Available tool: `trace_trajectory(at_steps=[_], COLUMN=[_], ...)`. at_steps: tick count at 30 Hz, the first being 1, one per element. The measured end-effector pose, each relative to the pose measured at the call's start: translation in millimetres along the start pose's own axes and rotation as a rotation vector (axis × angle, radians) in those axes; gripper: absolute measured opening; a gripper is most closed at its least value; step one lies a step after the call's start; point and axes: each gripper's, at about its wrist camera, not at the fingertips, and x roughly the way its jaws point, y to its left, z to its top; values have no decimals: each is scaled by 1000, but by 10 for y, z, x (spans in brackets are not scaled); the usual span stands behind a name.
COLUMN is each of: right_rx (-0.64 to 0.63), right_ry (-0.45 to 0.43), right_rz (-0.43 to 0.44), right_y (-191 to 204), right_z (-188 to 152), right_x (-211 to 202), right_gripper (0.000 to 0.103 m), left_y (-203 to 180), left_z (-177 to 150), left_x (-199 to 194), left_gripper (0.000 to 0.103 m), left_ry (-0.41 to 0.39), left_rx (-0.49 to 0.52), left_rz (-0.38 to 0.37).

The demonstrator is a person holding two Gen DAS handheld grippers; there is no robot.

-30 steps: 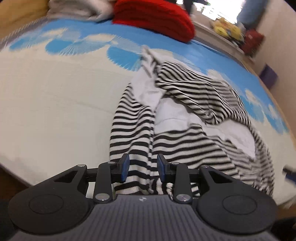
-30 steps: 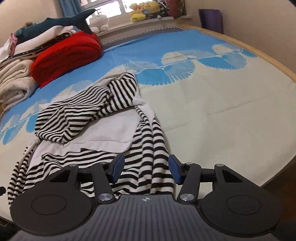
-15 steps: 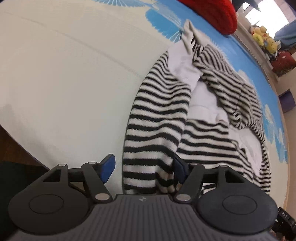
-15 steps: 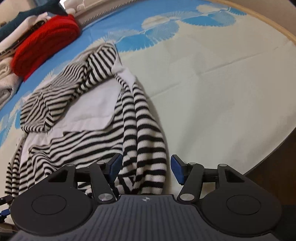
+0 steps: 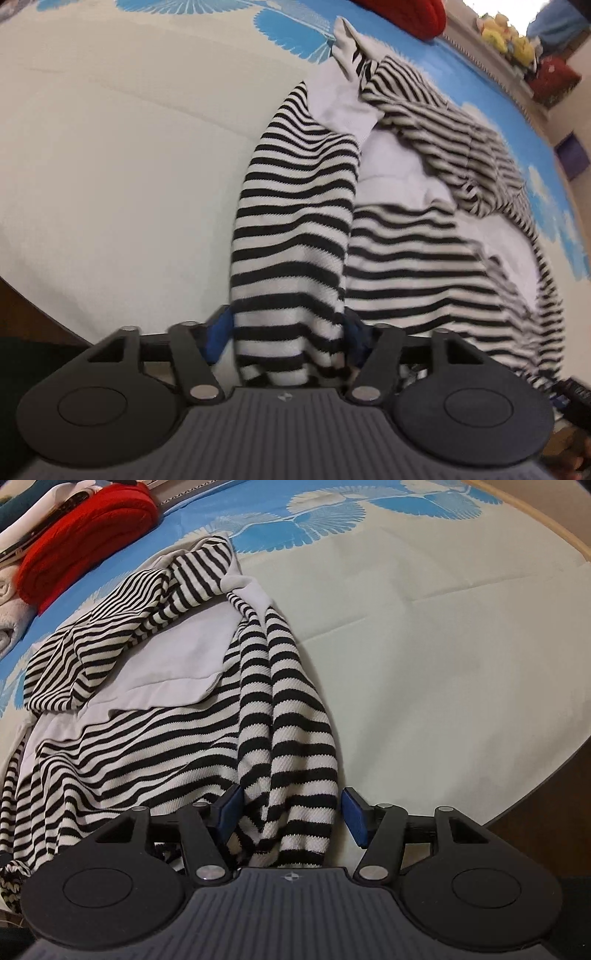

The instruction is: Fold small clothes

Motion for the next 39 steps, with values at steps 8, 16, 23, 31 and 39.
trace_trajectory(at_steps=[8, 16, 23, 31, 39], right_rx=[-32, 45, 5, -67, -95], right_ry=[-41, -37, 31, 29, -86], right_rz=[78, 94, 13, 7, 66], right_y=[51, -129, -84, -12, 55], right_z=[-33, -22, -58, -103, -66], right_x=[-168, -348, -124, -125, -404], right_gripper=[12, 13, 33, 24, 9], left_y=[-42, 73, 146, 99, -23], left_z=[-47, -26, 22, -23, -47], left_x=[-247, -218, -91, -88, -347], left_gripper=[8, 16, 29, 13, 8], left_ry=[-76, 17, 51, 42, -51], left_rx=[89, 13, -45, 7, 85], left_rz=[-18, -63, -55, -54, -79])
